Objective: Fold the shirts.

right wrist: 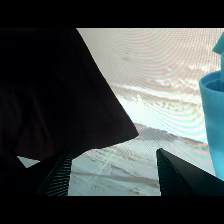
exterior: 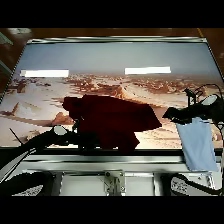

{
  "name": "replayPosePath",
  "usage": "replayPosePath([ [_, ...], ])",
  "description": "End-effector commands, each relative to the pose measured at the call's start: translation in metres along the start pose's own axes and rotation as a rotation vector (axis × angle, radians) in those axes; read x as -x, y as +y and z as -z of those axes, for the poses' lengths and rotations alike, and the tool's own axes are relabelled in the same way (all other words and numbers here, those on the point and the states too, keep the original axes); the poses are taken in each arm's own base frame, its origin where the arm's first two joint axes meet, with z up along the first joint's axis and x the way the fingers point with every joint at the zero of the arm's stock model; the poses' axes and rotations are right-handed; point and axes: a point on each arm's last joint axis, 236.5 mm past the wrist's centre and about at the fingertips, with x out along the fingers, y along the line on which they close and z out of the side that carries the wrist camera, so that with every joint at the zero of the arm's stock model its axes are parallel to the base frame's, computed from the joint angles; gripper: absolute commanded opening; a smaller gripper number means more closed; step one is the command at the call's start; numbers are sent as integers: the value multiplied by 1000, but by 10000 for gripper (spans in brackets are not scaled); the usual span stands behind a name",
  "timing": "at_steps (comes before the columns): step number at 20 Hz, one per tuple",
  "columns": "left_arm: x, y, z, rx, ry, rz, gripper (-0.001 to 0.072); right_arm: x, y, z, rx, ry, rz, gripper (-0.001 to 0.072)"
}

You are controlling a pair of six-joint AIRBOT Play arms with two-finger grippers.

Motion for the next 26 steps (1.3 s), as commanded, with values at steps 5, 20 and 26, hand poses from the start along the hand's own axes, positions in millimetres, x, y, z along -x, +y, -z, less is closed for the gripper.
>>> replayPosePath([
  [5, 0, -2, 4, -50, 19, 9, 37, -1, -1, -5, -1, -17, 5, 637],
  [20, 1, -4, -2, -31, -7, 13, 706, -1, -1, -5, -1, -19, 6, 637],
  [26, -20, 6, 7, 14, 38, -8, 576, -1, -1, -6, -1, -23, 6, 637],
])
